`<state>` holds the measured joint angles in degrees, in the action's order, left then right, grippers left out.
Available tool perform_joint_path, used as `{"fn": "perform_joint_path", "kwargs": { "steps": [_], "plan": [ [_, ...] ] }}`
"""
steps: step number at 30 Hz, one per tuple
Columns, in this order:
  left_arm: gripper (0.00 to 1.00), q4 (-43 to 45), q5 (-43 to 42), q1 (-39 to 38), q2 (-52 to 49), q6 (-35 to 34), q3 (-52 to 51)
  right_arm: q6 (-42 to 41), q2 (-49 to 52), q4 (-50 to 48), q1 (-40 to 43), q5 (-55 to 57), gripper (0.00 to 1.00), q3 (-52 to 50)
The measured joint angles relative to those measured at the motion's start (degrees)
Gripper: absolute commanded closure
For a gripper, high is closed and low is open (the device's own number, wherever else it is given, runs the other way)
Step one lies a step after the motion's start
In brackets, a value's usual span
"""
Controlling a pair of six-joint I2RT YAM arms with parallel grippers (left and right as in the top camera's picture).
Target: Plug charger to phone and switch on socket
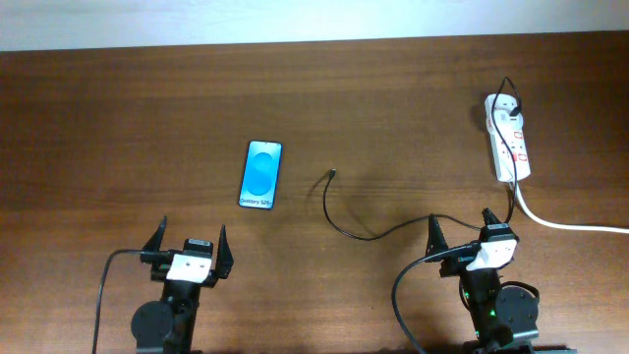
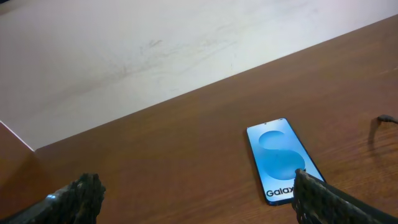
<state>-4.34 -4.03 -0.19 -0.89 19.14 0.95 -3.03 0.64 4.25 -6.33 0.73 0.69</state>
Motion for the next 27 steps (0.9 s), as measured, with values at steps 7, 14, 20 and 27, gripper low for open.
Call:
{"fn": "perform_joint_path", "kwargs": {
  "steps": [7,14,20,27],
  "plan": [
    [0.01,0.02,0.00,0.00,0.00,0.00,0.00,-0.02,0.00,0.00,0.00,0.00,0.02,0.00],
    [0.01,0.00,0.00,0.00,0.00,0.00,0.00,-0.02,0.00,0.02,0.00,0.00,0.02,0.00],
    [0.01,0.02,0.00,0.00,0.00,0.00,0.00,0.00,0.00,0.02,0.00,0.00,0.02,0.00],
    [0.01,0.81,-0.96,0.00,-0.02,-2.34,0.00,0.00,0.00,0.02,0.00,0.00,0.02,0.00]
  ]
}}
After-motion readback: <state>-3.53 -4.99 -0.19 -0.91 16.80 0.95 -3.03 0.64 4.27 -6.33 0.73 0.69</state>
